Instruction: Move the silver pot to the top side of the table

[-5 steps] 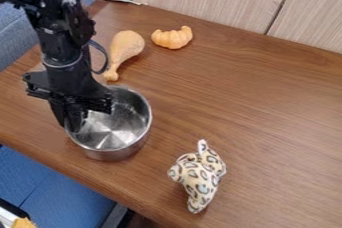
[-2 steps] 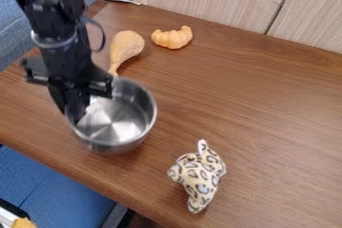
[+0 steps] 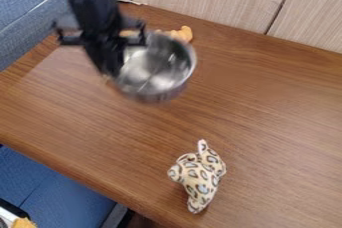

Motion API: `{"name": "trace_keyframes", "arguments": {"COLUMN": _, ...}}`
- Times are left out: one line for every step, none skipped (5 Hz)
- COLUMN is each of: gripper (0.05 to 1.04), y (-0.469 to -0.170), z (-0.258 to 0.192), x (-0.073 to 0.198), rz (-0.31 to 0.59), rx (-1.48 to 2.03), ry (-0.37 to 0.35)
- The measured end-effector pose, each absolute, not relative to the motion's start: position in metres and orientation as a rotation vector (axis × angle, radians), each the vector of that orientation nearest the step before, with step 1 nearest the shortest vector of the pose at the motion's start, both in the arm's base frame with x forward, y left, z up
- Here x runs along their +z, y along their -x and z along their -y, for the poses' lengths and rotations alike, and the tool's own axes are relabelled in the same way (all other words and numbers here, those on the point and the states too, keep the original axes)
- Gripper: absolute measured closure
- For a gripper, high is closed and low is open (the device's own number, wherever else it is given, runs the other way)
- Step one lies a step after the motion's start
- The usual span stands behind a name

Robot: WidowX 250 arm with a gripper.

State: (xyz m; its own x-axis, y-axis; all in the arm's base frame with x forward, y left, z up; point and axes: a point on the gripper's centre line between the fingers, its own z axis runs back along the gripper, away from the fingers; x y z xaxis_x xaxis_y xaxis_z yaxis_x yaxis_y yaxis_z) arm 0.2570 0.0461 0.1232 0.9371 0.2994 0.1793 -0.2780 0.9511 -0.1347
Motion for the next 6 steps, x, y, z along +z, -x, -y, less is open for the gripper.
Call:
{"name": "trace_keyframes", "arguments": {"gripper": 0.999, "y": -0.29, "z": -0.024, "x": 0.12, "rz": 0.191, "rx": 0.301, "ry": 0.135}}
{"name": "trace_keyframes", "arguments": {"gripper": 0.999, "y": -0.323, "z": -0.004, "x": 0.11, "rz": 0.148, "rx": 0.292, "ry": 0.171}}
{"name": "trace_keyframes", "arguments": {"gripper": 0.999, "y": -0.358, "z": 0.021, "x": 0.095, "rz": 0.12, "rx": 0.26, "ry": 0.166}}
{"name": "trace_keyframes", "arguments": {"gripper": 0.999, "y": -0.384, "z": 0.045, "x": 0.08, "rz": 0.091, "rx": 0.23, "ry": 0.181}}
{"name": "trace_keyframes", "arguments": {"gripper": 0.999, "y": -0.407, "z": 0.059, "x": 0.069, "rz": 0.105, "rx": 0.212, "ry": 0.145}}
{"name": "trace_keyframes", "arguments": {"gripper": 0.999, "y": -0.421, "z": 0.069, "x": 0.057, "rz": 0.111, "rx": 0.184, "ry": 0.116}}
